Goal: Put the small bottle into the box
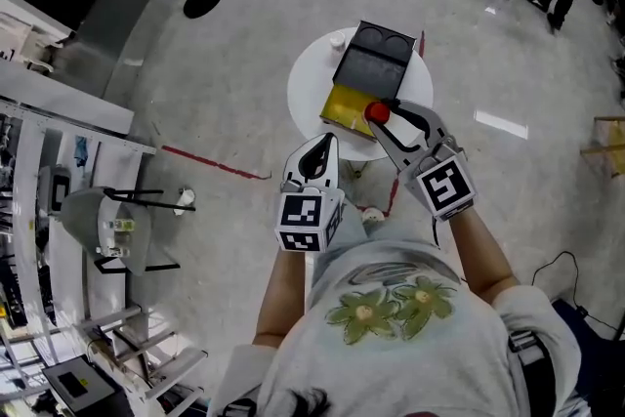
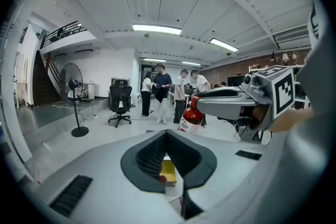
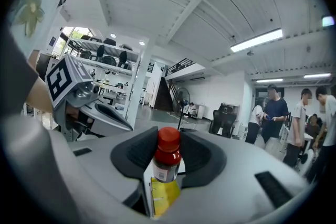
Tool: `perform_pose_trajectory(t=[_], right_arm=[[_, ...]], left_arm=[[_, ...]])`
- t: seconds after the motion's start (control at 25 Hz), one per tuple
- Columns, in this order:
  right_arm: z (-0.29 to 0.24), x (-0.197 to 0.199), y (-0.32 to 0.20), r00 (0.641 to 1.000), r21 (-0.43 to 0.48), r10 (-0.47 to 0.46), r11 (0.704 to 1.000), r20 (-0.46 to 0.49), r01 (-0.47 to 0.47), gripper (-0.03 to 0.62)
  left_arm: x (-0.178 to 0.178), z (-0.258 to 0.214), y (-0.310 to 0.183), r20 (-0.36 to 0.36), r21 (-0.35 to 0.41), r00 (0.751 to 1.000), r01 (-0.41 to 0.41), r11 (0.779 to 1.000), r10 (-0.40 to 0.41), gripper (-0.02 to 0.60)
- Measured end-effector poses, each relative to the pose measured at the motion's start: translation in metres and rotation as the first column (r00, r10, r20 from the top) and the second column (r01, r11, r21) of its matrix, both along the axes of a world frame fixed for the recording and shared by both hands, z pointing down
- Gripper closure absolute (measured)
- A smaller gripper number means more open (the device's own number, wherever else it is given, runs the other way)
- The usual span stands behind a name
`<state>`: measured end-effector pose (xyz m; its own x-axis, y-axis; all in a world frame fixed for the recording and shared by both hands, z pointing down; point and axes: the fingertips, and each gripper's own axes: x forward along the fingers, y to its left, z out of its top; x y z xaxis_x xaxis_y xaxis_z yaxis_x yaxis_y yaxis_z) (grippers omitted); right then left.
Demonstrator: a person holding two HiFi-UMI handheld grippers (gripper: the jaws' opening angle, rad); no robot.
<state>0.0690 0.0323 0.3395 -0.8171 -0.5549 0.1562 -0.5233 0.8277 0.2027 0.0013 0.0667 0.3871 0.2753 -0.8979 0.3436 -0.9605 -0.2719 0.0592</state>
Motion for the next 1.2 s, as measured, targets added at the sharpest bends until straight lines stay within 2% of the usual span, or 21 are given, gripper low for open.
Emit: perform_pose_trajectory(t=[0.88,1.2], right_arm=[[0.045,-0.05,-0.069,0.999,-0.1,0.015,0.995,-0.051,-0.02,0.457],[0.068,-0.06,-0.083,0.998,-0.141,0.026,0.989,-0.057,-0.034,0.457]], left_arm=[[-0.053,0.04,-0.062,-0.03,-0.101,1.0,-0.007,0.995,0.004,0.581],[-0.06,0.058,-0.074,-0.039,-0.134,0.999,-0.023,0.991,0.018,0.581]])
